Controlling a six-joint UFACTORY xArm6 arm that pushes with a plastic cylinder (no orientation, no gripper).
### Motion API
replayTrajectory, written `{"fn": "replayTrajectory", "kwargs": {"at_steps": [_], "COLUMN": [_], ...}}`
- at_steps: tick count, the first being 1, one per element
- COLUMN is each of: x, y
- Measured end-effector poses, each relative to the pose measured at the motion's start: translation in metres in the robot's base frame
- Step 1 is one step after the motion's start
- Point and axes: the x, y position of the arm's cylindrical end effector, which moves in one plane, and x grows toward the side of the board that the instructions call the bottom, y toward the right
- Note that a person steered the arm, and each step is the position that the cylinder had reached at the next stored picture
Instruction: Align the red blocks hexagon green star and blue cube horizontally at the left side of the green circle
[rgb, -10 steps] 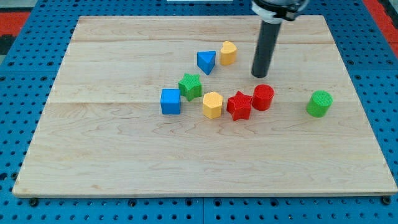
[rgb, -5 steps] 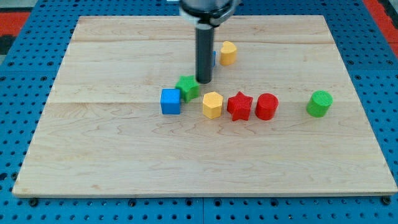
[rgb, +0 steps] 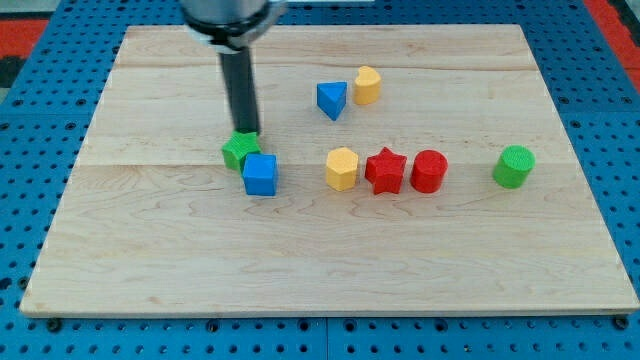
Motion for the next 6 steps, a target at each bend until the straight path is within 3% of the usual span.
{"fn": "replayTrajectory", "kwargs": {"at_steps": [1,3,6], "x": [-0.011,0.009,0.015], "y": [0.021,0.036,-0.027]}}
